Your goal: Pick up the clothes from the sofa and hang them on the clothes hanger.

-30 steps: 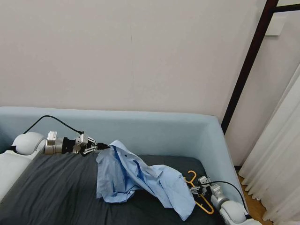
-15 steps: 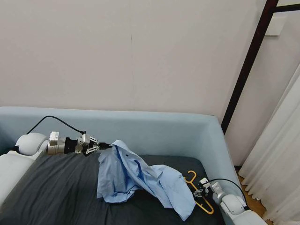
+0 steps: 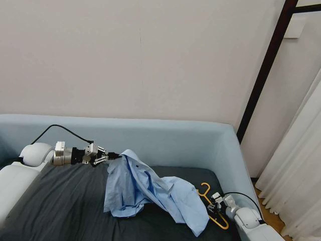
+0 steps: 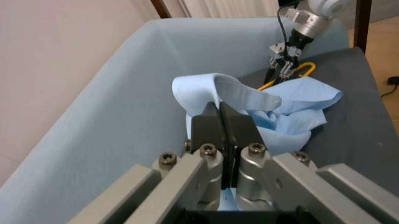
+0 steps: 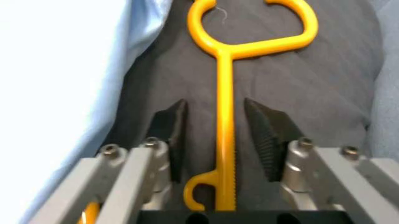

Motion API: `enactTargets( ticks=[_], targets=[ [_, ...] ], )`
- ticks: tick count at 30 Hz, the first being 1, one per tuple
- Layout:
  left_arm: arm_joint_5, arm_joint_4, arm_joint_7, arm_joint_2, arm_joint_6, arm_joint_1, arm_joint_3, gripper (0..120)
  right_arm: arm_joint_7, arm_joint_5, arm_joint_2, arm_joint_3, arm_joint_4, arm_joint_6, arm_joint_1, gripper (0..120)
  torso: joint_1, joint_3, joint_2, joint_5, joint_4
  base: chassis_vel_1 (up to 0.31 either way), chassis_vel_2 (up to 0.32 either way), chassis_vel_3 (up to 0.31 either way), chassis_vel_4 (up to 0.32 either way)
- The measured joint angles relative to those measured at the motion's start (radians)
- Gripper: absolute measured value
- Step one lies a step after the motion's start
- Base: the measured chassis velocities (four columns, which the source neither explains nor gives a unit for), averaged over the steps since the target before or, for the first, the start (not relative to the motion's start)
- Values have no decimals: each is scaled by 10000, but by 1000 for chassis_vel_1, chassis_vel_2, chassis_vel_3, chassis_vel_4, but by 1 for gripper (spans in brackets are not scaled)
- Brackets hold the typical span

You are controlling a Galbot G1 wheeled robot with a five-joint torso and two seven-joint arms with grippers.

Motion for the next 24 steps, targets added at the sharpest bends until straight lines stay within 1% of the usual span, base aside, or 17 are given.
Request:
enactTargets(
  ticks=[1,5,7,8,11,15,16,19,20,21,23,24],
  targets=[
    [0,0,0,0,0,0,0,0,0,0,0,0,0,0,0,32,0,0,0,0,0,0,0,0,0],
    [-3,-13,-8,-15,-15,6,7,0,41,-314,1,30,1,-151,-7,14,0,0,0,0,0,0,0,0,0],
    [-3,-16,-9,-16,-15,8,7,0,57,-323,1,31,-2,-158,-7,14,0,0,0,0,0,0,0,0,0],
    [-3,-19,-8,-16,-16,10,8,0,95,-341,1,34,-7,-172,-10,8,0,0,0,0,0,0,0,0,0],
    [-3,-35,-8,-18,-18,23,9,0,261,-382,2,51,-30,-216,-17,4,0,0,0,0,0,0,0,0,0],
    [-7,-69,-8,-29,-20,41,10,0,1222,-253,-14,66,91,-272,-73,4,0,0,0,1,-3,0,0,0,0],
    [-7,-69,-8,-29,-20,41,10,0,1222,-253,-14,66,91,-272,-73,4,0,0,0,1,-3,0,0,0,0],
    [-12,-89,-6,-56,-20,47,10,0,1911,221,-91,118,755,-280,-177,4,0,0,0,1,-5,0,0,0,0],
    [-12,-89,-6,-56,-20,47,10,0,1911,221,-91,118,755,-280,-177,4,0,0,0,1,-5,0,0,0,0],
    [-15,-102,-5,-69,-20,58,10,0,2246,522,-182,174,1392,-281,-287,4,0,0,0,1,-2,0,0,0,0],
    [-17,-107,-1,-89,-20,65,10,0,2548,662,-325,250,2153,-278,-422,4,0,1,0,1,1,0,0,0,0],
    [-17,-107,-1,-89,-20,65,10,0,2548,662,-325,250,2153,-278,-422,4,0,1,0,1,1,0,0,0,0]
  ],
)
